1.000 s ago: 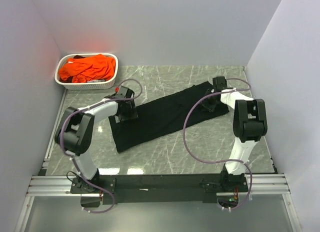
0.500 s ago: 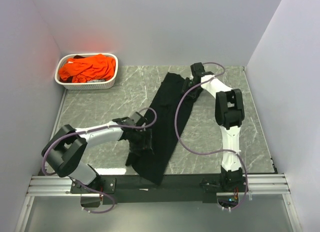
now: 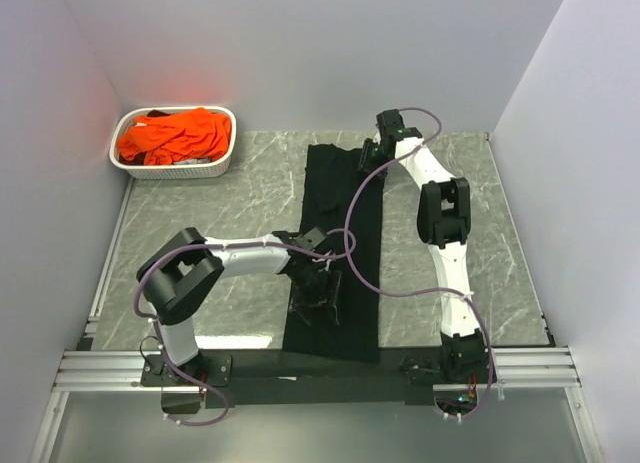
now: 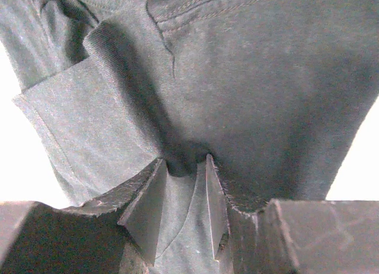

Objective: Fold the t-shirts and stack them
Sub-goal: Fold the tshirt

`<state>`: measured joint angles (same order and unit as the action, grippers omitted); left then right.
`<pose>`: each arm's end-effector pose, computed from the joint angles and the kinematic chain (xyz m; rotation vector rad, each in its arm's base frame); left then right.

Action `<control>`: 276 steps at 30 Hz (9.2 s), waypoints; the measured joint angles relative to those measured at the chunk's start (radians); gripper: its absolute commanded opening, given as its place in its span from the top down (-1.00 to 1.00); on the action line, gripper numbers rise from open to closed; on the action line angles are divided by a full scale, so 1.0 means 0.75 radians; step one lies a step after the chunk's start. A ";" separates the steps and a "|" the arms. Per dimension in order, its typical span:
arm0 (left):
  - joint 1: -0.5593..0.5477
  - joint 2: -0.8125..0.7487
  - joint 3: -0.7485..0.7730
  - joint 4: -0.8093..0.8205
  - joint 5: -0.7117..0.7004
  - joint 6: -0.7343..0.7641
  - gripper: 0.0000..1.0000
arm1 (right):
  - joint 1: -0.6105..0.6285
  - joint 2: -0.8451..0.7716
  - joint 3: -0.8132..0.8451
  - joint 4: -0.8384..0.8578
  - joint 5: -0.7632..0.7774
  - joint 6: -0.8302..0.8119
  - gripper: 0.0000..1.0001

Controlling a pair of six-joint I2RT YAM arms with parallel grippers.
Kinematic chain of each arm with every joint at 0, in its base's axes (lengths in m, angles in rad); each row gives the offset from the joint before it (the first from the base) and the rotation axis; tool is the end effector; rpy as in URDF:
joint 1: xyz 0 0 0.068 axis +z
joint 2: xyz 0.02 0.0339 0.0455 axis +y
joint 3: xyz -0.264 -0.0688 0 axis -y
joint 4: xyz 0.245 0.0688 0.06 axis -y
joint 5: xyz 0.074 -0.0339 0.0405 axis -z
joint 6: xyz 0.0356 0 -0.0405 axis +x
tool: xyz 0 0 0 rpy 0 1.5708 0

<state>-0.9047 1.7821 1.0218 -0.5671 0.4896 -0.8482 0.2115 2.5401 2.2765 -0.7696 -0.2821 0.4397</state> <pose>0.1844 -0.2617 0.1440 -0.1664 -2.8275 0.7186 0.5310 0.1241 0.1641 0.1995 2.6545 0.5922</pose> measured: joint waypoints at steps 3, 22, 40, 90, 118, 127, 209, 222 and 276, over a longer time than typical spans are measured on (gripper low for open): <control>-0.008 0.021 0.063 -0.037 -0.050 -0.003 -0.64 | -0.024 -0.004 -0.010 0.033 0.000 -0.021 0.17; 0.007 -0.477 -0.006 -0.263 -0.659 -0.127 -0.63 | 0.176 -1.566 -1.621 0.271 0.161 0.028 0.01; -0.030 -0.655 -0.352 -0.288 -0.665 -0.247 -0.64 | 0.978 -1.836 -2.198 0.253 0.153 0.452 0.26; -0.140 -0.481 -0.363 -0.186 -0.562 -0.293 -0.40 | 1.040 -2.076 -2.534 0.208 0.084 0.864 1.00; -0.216 -0.351 -0.306 -0.198 -0.521 -0.308 0.92 | 1.040 -2.085 -2.537 0.209 0.085 0.854 1.00; -0.260 -0.347 -0.299 -0.203 -0.515 -0.329 0.99 | 1.041 -2.090 -2.531 0.183 0.060 0.811 1.00; 0.478 0.292 0.619 0.123 -0.961 0.225 -0.21 | 0.147 -1.056 -1.413 0.385 0.343 -0.064 0.24; 0.337 -0.261 0.208 0.197 -0.936 0.043 0.32 | 0.247 -1.380 -1.601 0.606 0.037 -0.144 0.63; 0.192 -0.175 -0.220 0.502 -0.751 -0.130 0.91 | -0.047 -1.198 -2.499 1.690 -0.654 0.437 0.45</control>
<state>-0.7609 1.6508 0.8570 -0.1905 -0.0734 -0.9455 0.1764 1.6417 0.4019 0.4980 -0.7727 0.7673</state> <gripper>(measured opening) 0.064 0.276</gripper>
